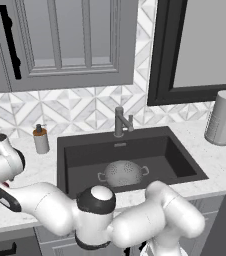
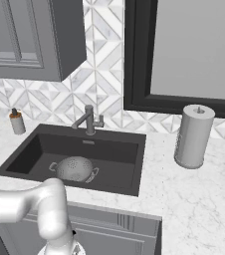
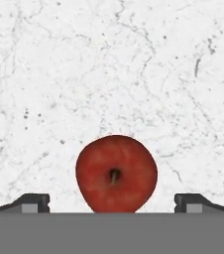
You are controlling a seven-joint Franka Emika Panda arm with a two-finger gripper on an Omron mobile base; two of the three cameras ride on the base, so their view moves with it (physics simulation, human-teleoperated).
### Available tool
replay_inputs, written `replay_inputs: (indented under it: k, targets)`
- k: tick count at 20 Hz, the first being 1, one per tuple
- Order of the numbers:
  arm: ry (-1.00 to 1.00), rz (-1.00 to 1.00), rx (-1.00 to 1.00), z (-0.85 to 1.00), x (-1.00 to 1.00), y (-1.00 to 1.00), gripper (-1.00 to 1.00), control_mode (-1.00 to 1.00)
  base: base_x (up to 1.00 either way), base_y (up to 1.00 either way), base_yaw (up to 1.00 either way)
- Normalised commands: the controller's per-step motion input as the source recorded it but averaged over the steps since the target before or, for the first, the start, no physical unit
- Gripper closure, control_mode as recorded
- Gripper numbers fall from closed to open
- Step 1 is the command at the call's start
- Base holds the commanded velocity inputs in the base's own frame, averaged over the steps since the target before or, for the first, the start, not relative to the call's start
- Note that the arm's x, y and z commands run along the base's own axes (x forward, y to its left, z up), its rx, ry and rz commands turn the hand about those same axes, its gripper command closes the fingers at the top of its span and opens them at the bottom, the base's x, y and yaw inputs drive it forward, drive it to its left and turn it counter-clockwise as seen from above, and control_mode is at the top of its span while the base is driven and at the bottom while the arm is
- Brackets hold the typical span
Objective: Put the colander in the sink, put the apple in the colander, and turn on the sink faucet and pour water over the colander.
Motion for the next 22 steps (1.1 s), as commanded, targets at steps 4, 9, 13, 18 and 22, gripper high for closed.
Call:
replay_inputs:
  k: [4,9,13,18,22]
  targets:
    - [0.04,0.0,0.0,-0.21,0.0,0.0,-1.0,-1.0,0.0,0.0,0.0]
    - [0.05,0.0,0.0,-0.15,-0.07,0.0,-1.0,-1.0,0.0,0.0,0.0]
    - [0.0,0.0,0.0,-0.19,0.0,0.0,-1.0,-1.0,0.0,0.0,0.0]
    - [0.0,0.0,0.0,-0.28,0.0,0.0,-1.0,-1.0,0.0,0.0,0.0]
    - [0.0,0.0,0.0,-0.31,0.0,0.0,1.0,-1.0,0.0,0.0,0.0]
